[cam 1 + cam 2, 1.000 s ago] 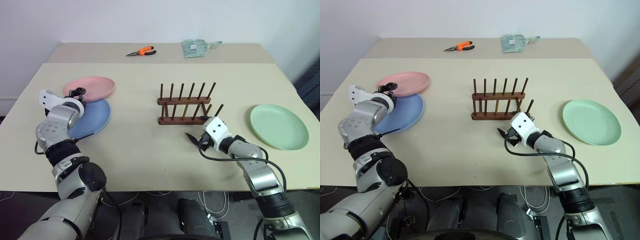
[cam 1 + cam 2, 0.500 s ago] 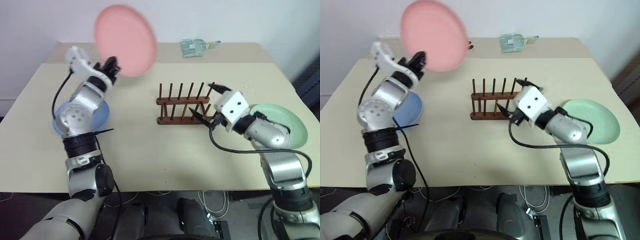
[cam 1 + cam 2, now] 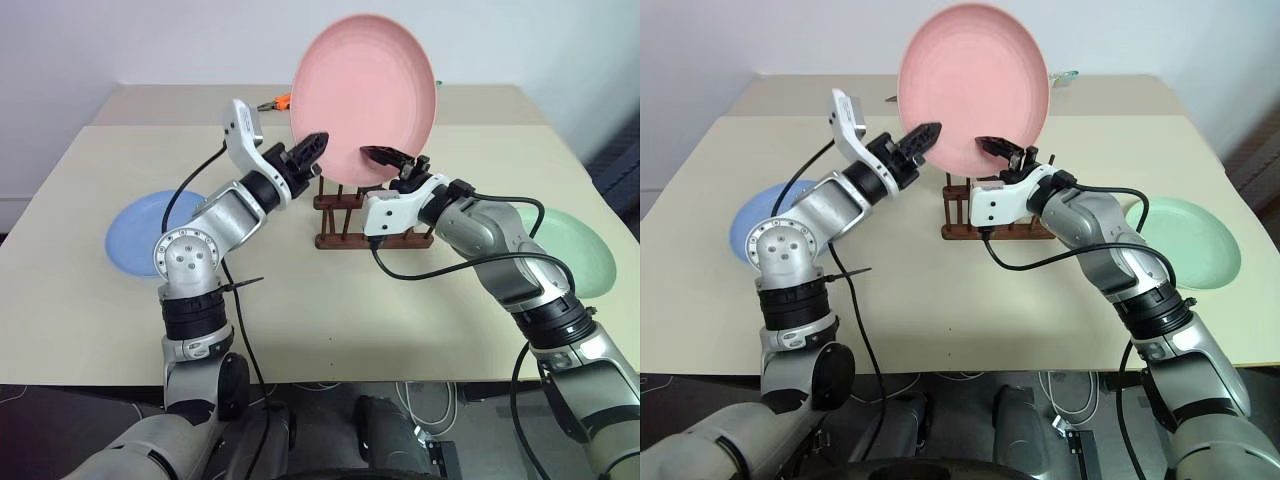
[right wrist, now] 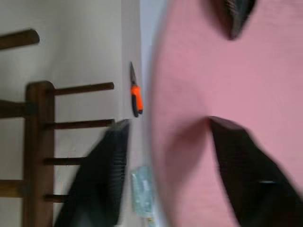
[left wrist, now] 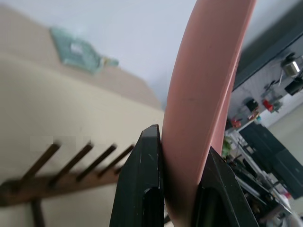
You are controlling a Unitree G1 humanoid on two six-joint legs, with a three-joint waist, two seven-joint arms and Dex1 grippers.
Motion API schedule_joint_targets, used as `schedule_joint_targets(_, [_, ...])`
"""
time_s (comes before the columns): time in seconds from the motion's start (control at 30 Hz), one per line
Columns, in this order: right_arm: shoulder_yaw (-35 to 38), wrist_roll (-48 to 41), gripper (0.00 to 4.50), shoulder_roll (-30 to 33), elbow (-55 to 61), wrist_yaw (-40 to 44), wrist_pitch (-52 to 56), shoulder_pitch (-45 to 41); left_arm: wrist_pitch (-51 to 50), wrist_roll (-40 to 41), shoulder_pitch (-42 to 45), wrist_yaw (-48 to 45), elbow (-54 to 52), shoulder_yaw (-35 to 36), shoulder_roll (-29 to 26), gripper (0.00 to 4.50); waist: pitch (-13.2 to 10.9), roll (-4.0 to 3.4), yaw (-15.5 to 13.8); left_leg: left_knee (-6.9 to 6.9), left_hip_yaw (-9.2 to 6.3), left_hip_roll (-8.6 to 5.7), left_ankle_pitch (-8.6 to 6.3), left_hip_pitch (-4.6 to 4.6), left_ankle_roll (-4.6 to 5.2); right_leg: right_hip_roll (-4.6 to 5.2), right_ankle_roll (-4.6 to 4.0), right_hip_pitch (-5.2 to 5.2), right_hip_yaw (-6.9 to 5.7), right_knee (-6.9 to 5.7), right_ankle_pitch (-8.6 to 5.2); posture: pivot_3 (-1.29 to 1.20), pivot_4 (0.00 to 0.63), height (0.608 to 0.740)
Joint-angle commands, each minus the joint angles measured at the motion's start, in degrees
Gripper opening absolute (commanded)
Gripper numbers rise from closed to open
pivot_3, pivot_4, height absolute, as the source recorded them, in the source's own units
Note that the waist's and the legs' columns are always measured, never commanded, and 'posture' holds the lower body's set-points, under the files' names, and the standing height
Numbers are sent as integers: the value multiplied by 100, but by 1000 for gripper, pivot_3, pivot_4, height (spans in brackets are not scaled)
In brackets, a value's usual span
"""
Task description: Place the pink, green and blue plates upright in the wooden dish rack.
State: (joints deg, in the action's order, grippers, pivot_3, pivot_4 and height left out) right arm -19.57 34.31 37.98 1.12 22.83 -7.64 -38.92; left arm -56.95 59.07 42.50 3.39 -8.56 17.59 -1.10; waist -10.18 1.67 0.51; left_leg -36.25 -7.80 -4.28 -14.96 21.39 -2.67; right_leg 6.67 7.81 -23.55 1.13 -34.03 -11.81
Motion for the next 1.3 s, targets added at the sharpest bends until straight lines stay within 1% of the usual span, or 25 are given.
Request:
schedule_joint_targets(0.03, [199, 272, 603, 0, 19, -213, 2, -65, 26, 542, 84, 99, -388, 59, 98, 1929, -2, 4, -22, -2, -1, -1, 0, 2, 0, 1, 0, 1, 0, 2, 0, 0, 150, 740])
schedule_joint_targets(0.07, [220, 332, 77, -12, 37, -260, 14, -60, 46, 605, 89, 164, -362, 95, 113, 2412, -2, 4, -20, -1, 0, -3, 0, 0, 0, 3, 0, 2, 1, 3, 0, 0, 150, 740])
schedule_joint_targets(0.1, [242, 395, 0, -24, 60, -314, 28, -50, 130, 659, 127, 213, -320, 156, 133, 3004, -2, 6, -17, 0, 0, -3, 0, 0, 0, 3, -1, 2, 1, 2, 0, 0, 150, 740])
schedule_joint_targets(0.17, [292, 479, 0, -39, 140, -370, 55, 2, 350, 720, 203, 302, -260, 286, 161, 3982, -2, 5, -9, 2, 0, -2, 0, -2, 0, 2, -1, 2, 0, 2, 0, 0, 150, 740])
schedule_joint_targets(0.2, [408, 333, 0, -79, 250, -358, 103, 122, 646, 457, 272, 242, -167, 350, 34, 4442, -2, 5, -6, 1, -1, -1, 0, -2, 0, 2, -1, 2, 0, 2, 0, 0, 150, 740])
schedule_joint_targets(0.23, [538, 176, 0, -130, 367, -351, 180, 247, 889, 181, 297, 170, -114, 351, -110, 4442, -3, 5, -8, 1, 0, -1, 0, -2, 0, 2, -1, 2, 0, 2, 0, 0, 150, 740])
schedule_joint_targets(0.27, [785, -164, 0, -254, 547, -318, 328, 416, 1159, -232, 266, 22, -45, 262, -357, 4442, -2, 4, 3, 2, -1, -1, 0, -2, -1, 0, -2, 2, -1, 2, 0, 0, 150, 740])
schedule_joint_targets(0.33, [1186, -727, 0, -479, 842, -221, 581, 650, 1483, -851, 121, -313, 36, -26, -789, 4442, -2, 3, 27, 9, 3, 2, 1, -8, -1, -2, -3, 1, 3, 2, 0, 0, 150, 740])
schedule_joint_targets(0.37, [1503, -1371, 0, -720, 1104, -52, 903, 800, 1751, -1322, -98, -733, 23, -366, -1160, 4442, -3, -1, 31, 12, 4, 4, 1, -8, -2, -6, -4, 1, 5, 2, 1, 0, 150, 740])
schedule_joint_targets(0.4, [1892, -2238, 0, -1059, 1435, 121, 1436, 929, 2009, -1729, -376, -1210, 8, -689, -1528, 4442, -2, -3, 34, 15, 7, 3, 1, -9, -2, -6, -4, -1, 9, 2, 1, 0, 150, 740])
schedule_joint_targets(0.47, [2444, -3397, 0, -1532, 1924, 321, 2298, 1071, 2437, -2243, -769, -1892, 22, -1100, -2000, 4442, -1, -12, 30, 19, 8, 8, 1, -12, -1, -11, -6, 0, 13, 2, 1, 0, 150, 740])
schedule_joint_targets(0.53, [3204, -4740, 0, -2015, 2424, 184, 3439, 1139, 2952, -2687, -1352, -2776, 32, -1455, -2538, 4442, -2, -12, 16, 13, 5, 8, 0, -8, 0, -11, -7, -1, 13, 3, 2, 0, 150, 740])
schedule_joint_targets(0.57, [3502, -5293, 0, -2166, 2637, 110, 3918, 1193, 3180, -2959, -1611, -3167, 61, -1670, -2824, 4442, -4, -16, 11, 15, 2, 8, 0, -6, 1, -10, -11, -2, 11, 4, 1, 0, 150, 740])
schedule_joint_targets(0.63, [3815, -5931, 0, -2243, 2980, 37, 4509, 1381, 3494, -3269, -2033, -3841, 94, -1997, -3225, 4442, -6, -19, -3, 17, -1, 10, -2, -4, 3, -10, -29, -4, 9, 4, -9, 0, 150, 740])
schedule_joint_targets(0.7, [3979, -6261, 0, -2224, 3153, -123, 4841, 1486, 3687, -3388, -2297, -4302, 81, -2167, -3406, 4442, -10, -26, -6, 18, -3, 11, -3, -3, 5, -8, -32, -5, 5, 4, -10, 0, 150, 740])
schedule_joint_targets(0.83, [4127, -6580, 0, -2019, 3236, -290, 5131, 1649, 3679, -3374, -2495, -4693, 31, -2217, -3352, 4442, -21, -45, 11, 17, 0, 13, -4, -1, 6, -2, -48, -8, 3, 3, -18, 0, 150, 740])
schedule_joint_targets(1.07, [4036, -6785, 0, -1604, 3116, -268, 5268, 1979, 3641, -3561, -2526, -4799, 19, -2240, -3186, 4442, -21, -48, 18, 21, 3, 14, -4, -2, 8, -2, -43, -12, 1, 1, -17, 0, 150, 740])
schedule_joint_targets(1.3, [3910, -6784, 0, -1295, 2906, -61, 5068, 2164, 3581, -3703, -2598, -4884, -12, -2256, -3195, 4442, -19, -45, 22, 17, 4, 14, -4, -3, 9, -2, -40, -7, 0, 2, -20, 0, 150, 740])
